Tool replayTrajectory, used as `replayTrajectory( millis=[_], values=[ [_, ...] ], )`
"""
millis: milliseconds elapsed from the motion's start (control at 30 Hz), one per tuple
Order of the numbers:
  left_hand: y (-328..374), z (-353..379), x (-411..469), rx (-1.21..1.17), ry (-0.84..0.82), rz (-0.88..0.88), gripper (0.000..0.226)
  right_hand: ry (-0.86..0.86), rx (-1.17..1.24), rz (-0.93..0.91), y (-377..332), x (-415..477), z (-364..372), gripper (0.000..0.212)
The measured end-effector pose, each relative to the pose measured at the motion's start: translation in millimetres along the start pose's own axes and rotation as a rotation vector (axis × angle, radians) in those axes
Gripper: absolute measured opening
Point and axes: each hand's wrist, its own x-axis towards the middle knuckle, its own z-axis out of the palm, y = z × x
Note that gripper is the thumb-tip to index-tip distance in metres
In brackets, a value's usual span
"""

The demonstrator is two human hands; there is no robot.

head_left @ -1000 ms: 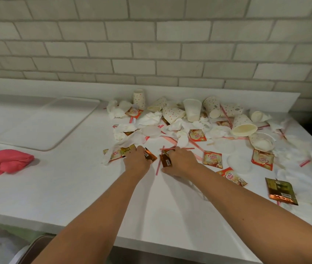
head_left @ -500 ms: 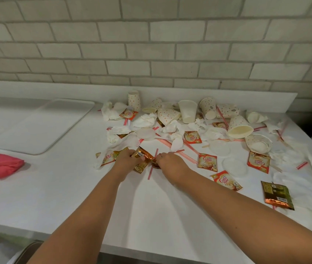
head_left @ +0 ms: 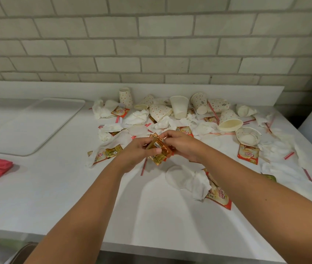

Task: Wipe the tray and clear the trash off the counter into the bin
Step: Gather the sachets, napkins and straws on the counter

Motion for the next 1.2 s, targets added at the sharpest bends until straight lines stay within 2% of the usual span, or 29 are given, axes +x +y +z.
replayTrajectory(
  millis=[100,200,267,333,433,567,667,733,867,1000,1200],
  values=[
    [-0.5,7.9,4.0,-0.01,0.069,-0.001,0.018,0.033,-0.029,-0.002,4.3,-4.8,-7.8,0.015],
    [-5.0,8.2,5.6,-0.043,0.164,-0.04,0.012,0.079,-0.36,0.011,11.7,-15.2,-27.1,0.028],
    [-6.4,6.6,5.8,-0.063,0.219,-0.06,0.011,-0.025,-0.658,0.038,13.0,-27.0,-43.4,0.038],
    [-6.8,5.4,6.1,-0.074,0.252,-0.073,0.01,-0.162,-0.967,0.178,12.3,-38.7,-52.9,0.05],
    [-4.3,8.2,5.5,-0.085,0.266,-0.073,0.01,-0.225,-1.187,0.345,17.6,-45.7,-49.8,0.057],
    [-0.4,14.0,4.0,-0.085,0.279,-0.059,0.011,-0.215,-1.237,0.355,36.8,-45.1,-36.8,0.059],
    [-0.5,11.1,1.4,-0.098,0.306,-0.066,0.01,-0.175,-1.199,0.246,40.6,-42.8,-35.0,0.029],
    [-1.6,8.1,-0.5,-0.102,0.335,-0.075,0.01,-0.141,-1.18,0.18,35.2,-42.3,-38.1,0.02],
    [-6.7,3.4,-5.4,-0.116,0.394,-0.105,0.009,-0.119,-1.084,0.065,21.0,-37.8,-33.5,0.018],
    [-8.0,-0.1,-12.4,-0.131,0.406,-0.089,0.01,-0.088,-1.092,-0.055,24.9,-25.4,-11.9,0.028],
    [-10.1,-11.9,-25.4,-0.104,0.432,-0.075,0.01,-0.103,-1.108,-0.046,33.1,-14.9,2.7,0.015]
  ],
)
